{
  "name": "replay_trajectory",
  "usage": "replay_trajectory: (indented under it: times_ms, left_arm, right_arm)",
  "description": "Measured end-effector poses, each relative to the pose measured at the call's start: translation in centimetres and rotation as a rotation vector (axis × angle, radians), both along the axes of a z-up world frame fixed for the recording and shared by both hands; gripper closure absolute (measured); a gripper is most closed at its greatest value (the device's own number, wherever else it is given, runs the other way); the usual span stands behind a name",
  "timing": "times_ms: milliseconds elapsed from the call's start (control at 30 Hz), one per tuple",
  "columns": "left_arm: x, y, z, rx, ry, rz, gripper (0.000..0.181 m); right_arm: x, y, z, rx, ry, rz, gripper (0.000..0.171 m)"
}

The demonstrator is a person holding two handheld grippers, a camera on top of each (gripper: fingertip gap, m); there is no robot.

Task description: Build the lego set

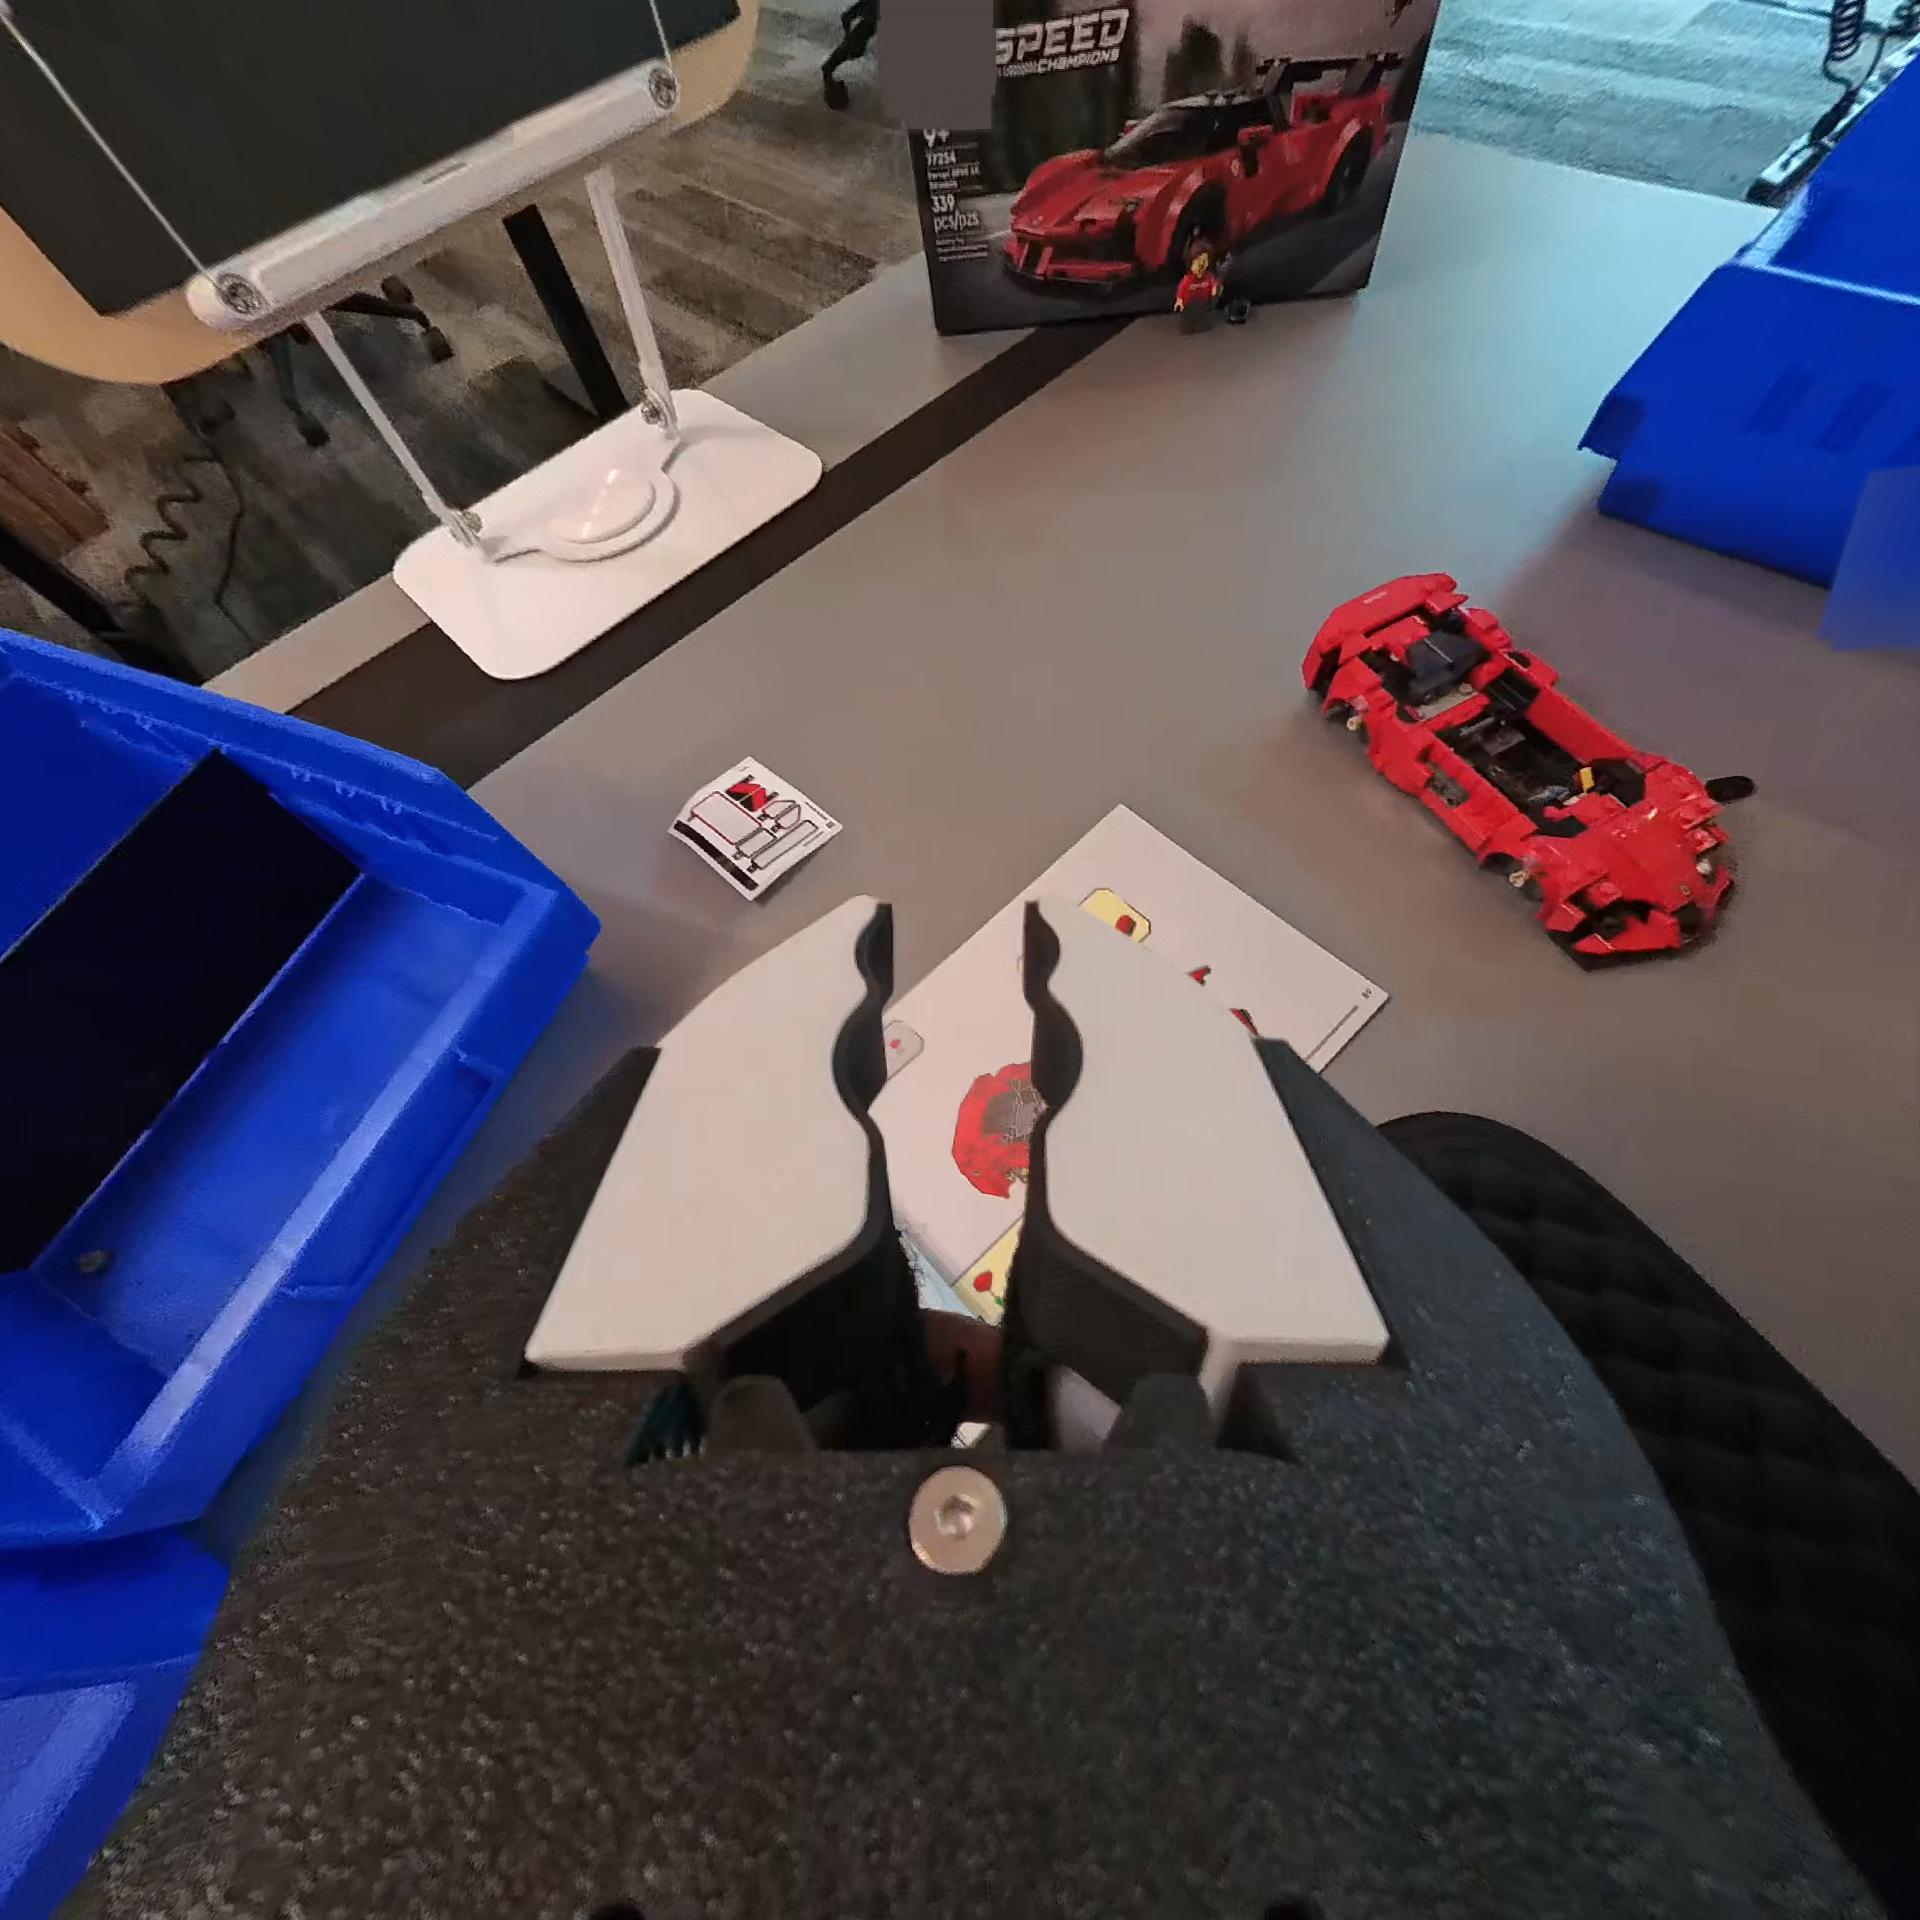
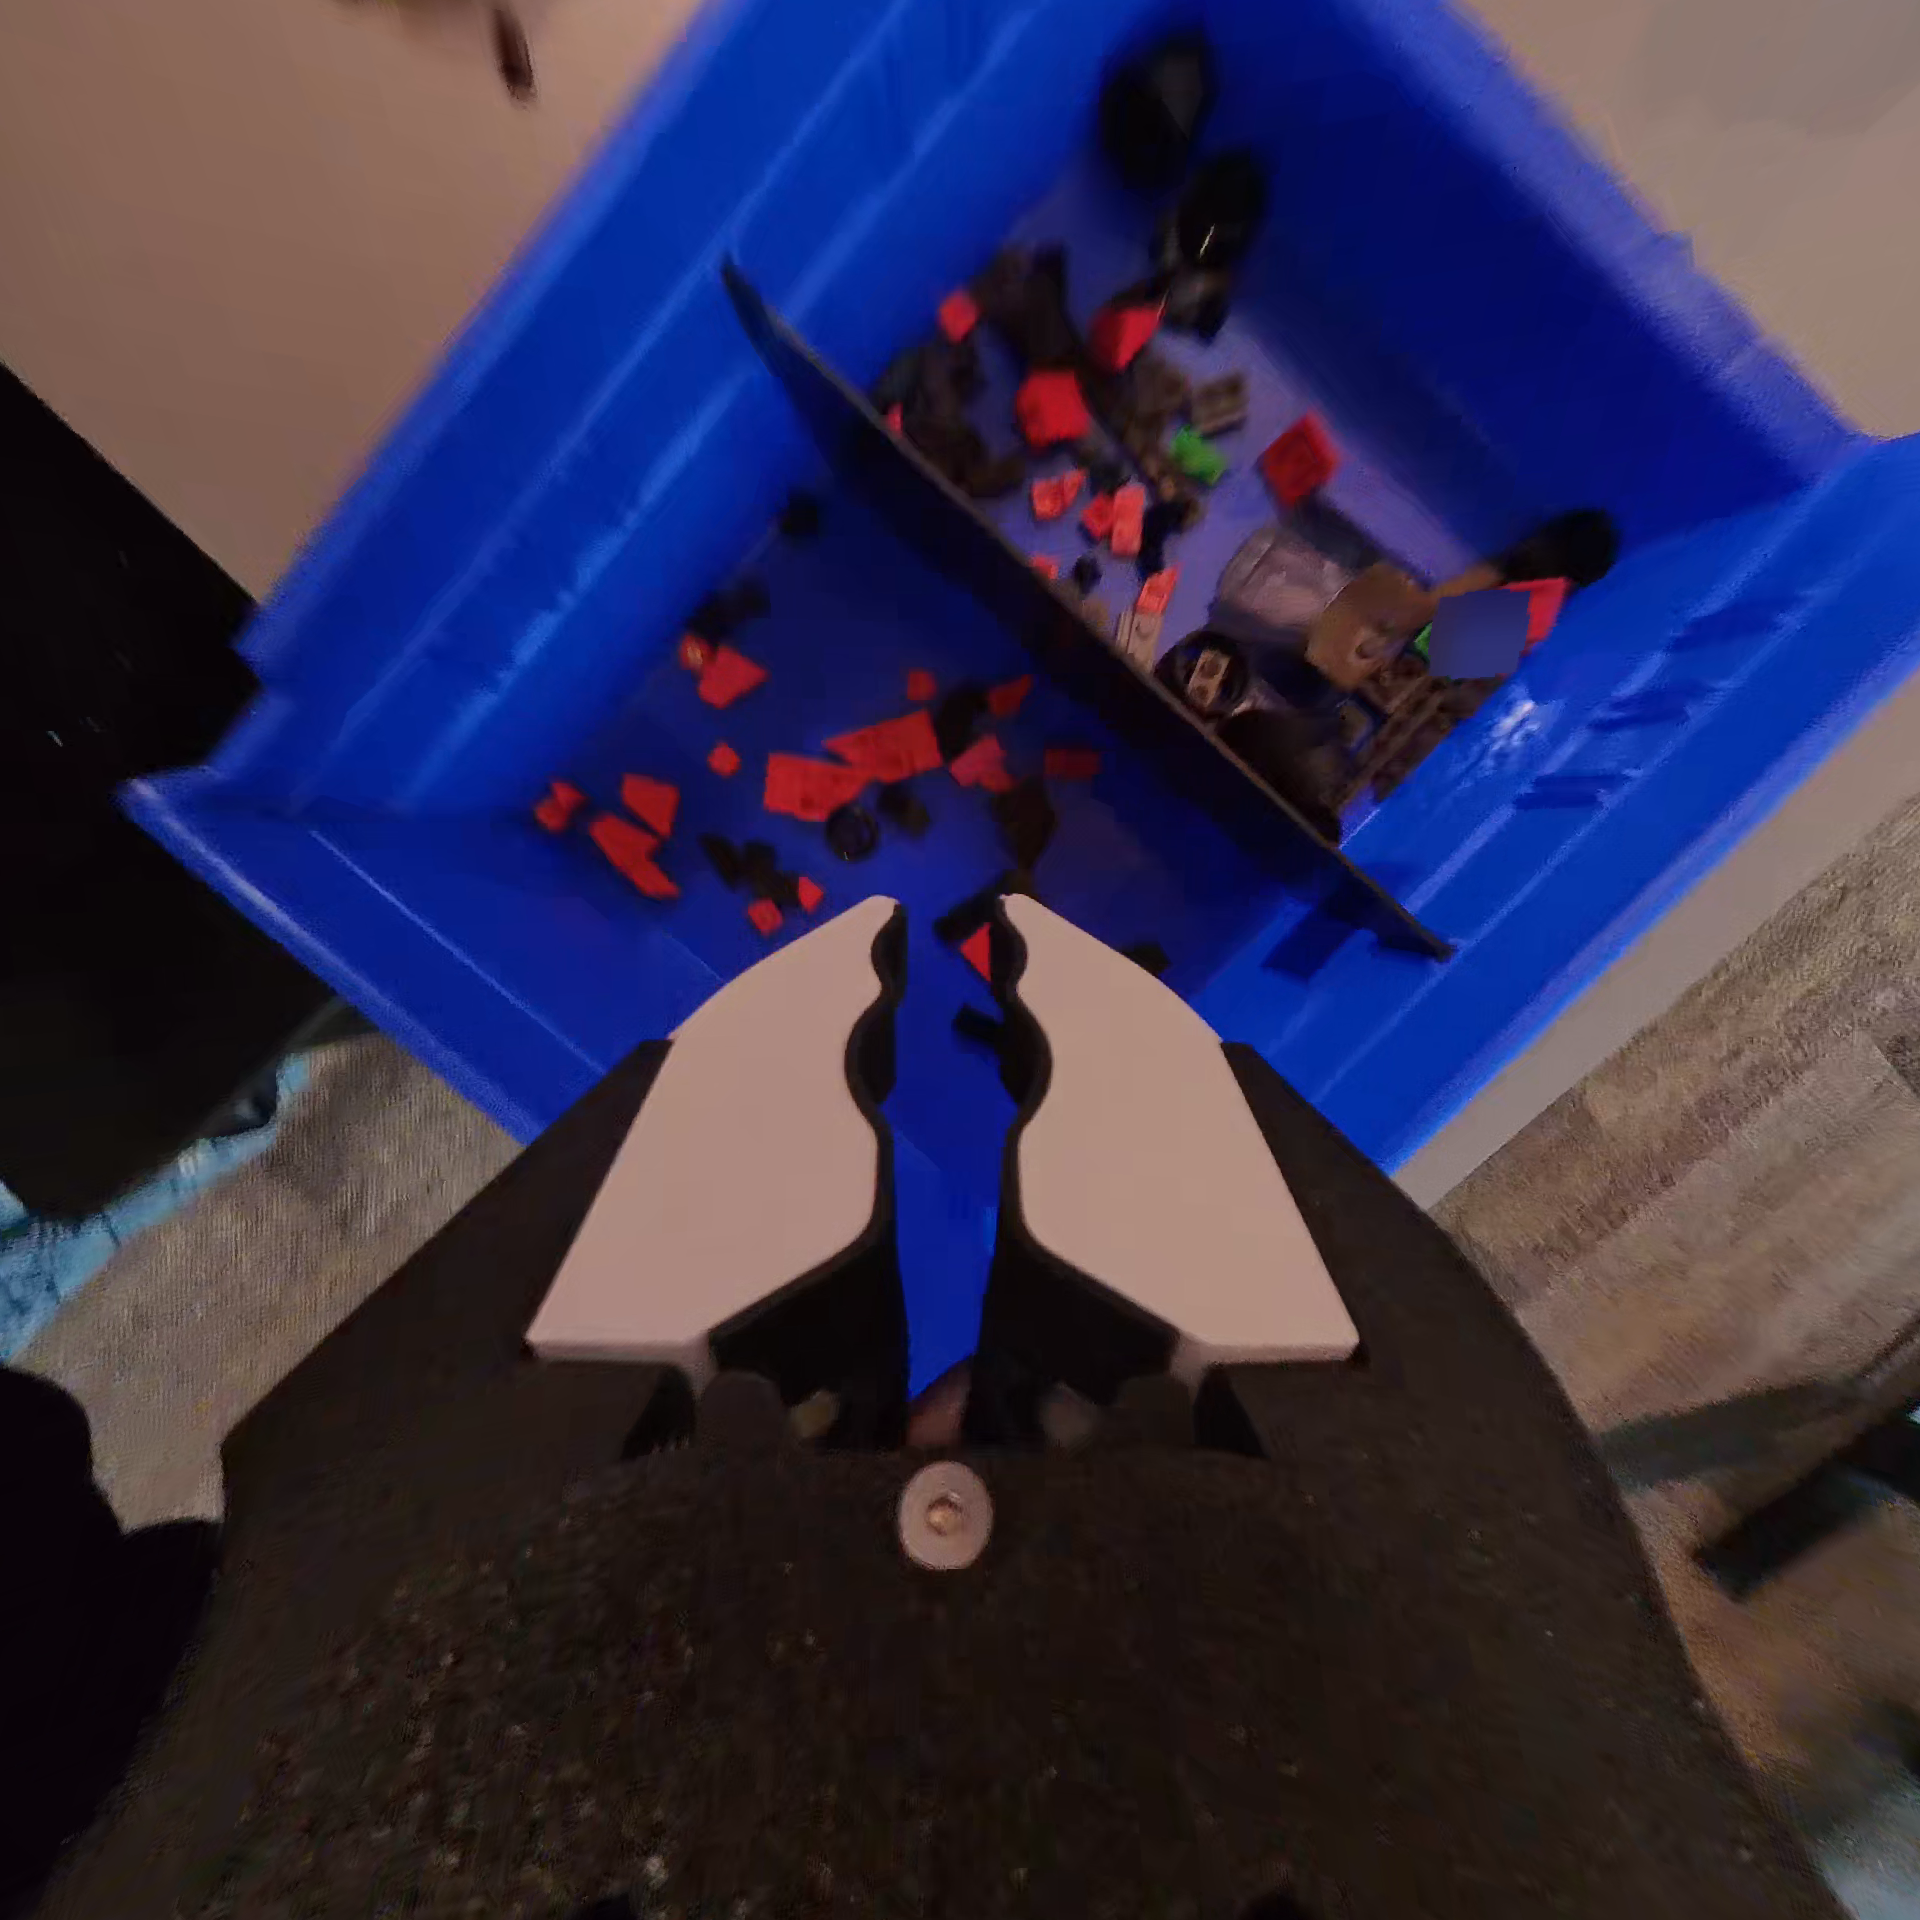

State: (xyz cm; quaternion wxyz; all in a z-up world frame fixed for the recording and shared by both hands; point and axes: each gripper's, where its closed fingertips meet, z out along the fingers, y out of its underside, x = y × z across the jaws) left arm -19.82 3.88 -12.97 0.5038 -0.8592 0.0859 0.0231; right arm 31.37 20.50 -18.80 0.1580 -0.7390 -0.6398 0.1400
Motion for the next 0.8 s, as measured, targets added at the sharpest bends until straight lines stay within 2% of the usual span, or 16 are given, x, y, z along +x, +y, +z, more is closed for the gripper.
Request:
replay_trajectory:
  times_ms: [67,233,533,633,700,800]
  left_arm:
    - [0.0,0.1,0.1,-0.002,0.001,0.01,0.158]
    - [-0.4,0.1,-1.2,-0.065,-0.001,0.036,0.157]
    - [-2.0,0.5,-2.8,-0.146,0.017,0.075,0.157]
    - [-2.7,0.4,-3.6,-0.181,0.016,0.093,0.157]
    - [-3.2,0.4,-3.8,-0.188,0.011,0.108,0.156]
    - [-3.5,0.4,-4.0,-0.181,-0.008,0.128,0.157]
  right_arm:
    - [-0.1,0.0,-1.7,-0.031,-0.108,0.06,0.156]
    - [-1.5,-0.8,-4.5,-0.078,-0.175,0.213,0.155]
    - [0.5,-1.3,-5.3,-0.131,-0.271,0.21,0.164]
    - [1.9,0.1,-4.4,-0.069,-0.311,0.121,0.164]
    - [3.9,1.9,-3.1,0.019,-0.36,-0.032,0.165]
    - [4.9,2.7,-1.1,0.082,-0.304,-0.164,0.165]
